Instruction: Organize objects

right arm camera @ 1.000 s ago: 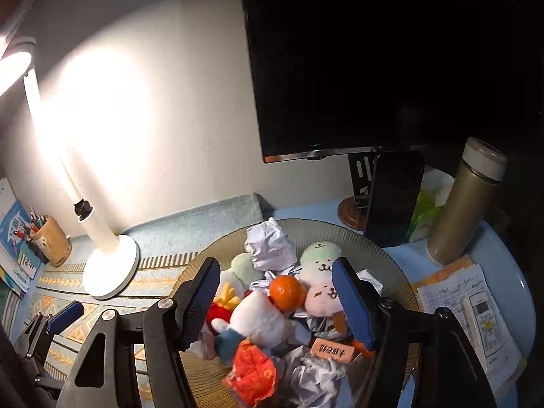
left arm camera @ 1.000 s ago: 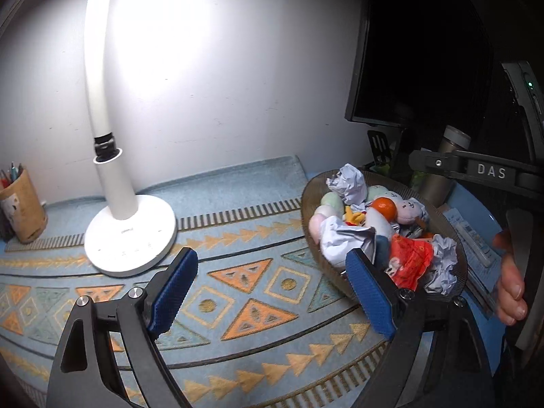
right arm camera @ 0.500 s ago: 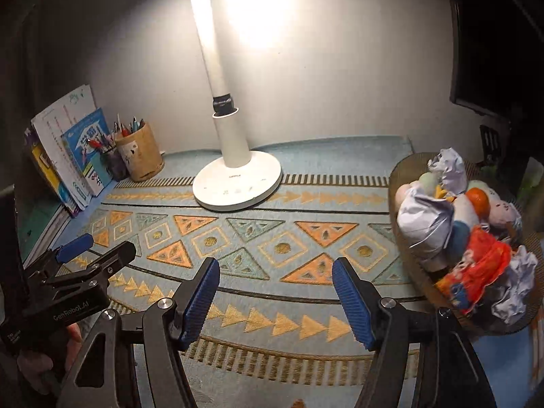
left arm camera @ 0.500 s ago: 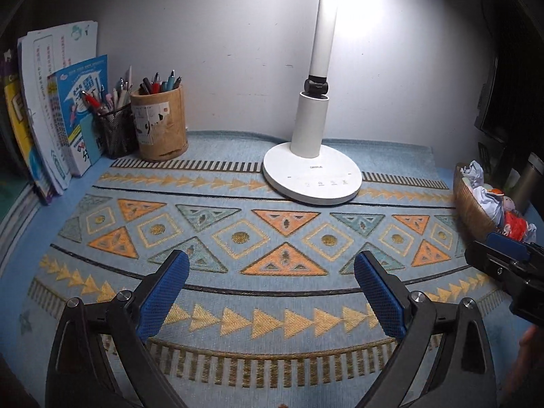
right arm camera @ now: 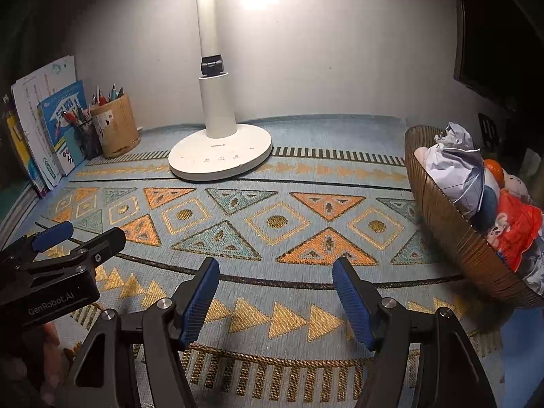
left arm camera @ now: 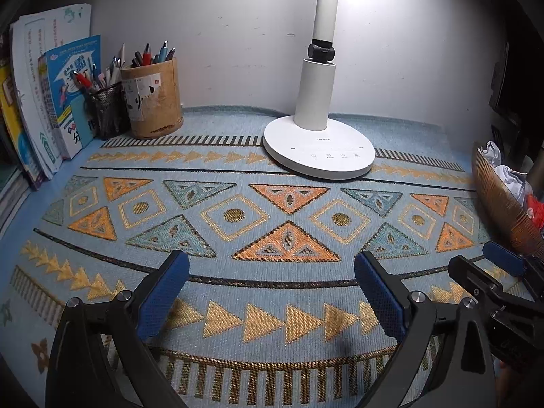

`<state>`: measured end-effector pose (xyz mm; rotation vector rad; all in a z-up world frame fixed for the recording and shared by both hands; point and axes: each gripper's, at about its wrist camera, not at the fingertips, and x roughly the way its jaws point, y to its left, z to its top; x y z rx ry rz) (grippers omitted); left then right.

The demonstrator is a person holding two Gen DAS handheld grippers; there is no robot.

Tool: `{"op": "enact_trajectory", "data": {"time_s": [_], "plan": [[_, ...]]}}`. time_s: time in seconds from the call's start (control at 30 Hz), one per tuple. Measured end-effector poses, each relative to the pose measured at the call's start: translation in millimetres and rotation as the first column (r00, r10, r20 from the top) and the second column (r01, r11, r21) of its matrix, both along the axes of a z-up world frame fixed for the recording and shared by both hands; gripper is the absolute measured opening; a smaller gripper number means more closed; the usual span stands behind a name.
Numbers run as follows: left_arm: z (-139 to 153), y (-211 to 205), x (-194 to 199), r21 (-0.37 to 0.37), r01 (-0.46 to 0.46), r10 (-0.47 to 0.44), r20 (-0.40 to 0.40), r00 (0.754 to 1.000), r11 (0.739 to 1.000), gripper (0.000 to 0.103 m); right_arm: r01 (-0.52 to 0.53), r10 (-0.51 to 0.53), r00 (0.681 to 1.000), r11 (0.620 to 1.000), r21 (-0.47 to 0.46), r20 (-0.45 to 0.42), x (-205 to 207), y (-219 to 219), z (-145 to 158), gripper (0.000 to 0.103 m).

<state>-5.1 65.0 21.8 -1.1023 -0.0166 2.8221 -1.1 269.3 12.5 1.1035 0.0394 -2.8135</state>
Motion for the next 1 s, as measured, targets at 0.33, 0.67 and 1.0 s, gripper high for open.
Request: {"op": "enact_trajectory", "data": {"time_s": [0.33,0.67,1.0], "plan": [[-5.0,0.0,-4.8,0.000,0.010,-0.010,0.039,0.999,1.000,0.098,0.023,-0.020,0.998,0.999,-0.043,0.055,-6.4,10.3,-7.4,0.067],[-10.7,2.8,-10.2,-0.026,0.020,-0.018,0.081,0.997,0.999,0.098,0.014,-0.016,0.997,1.000,0.027,0.075,-8.6,-2.0,-12.2,0.068],[-14.2,3.8,-11.6,-0.037,0.018,-0.015,0.096,0.995,0.999,0.098,0.019,-0.019,0.994,1.000,-0.003,0.105,-11.7,1.2,-15.1,0.068]]}}
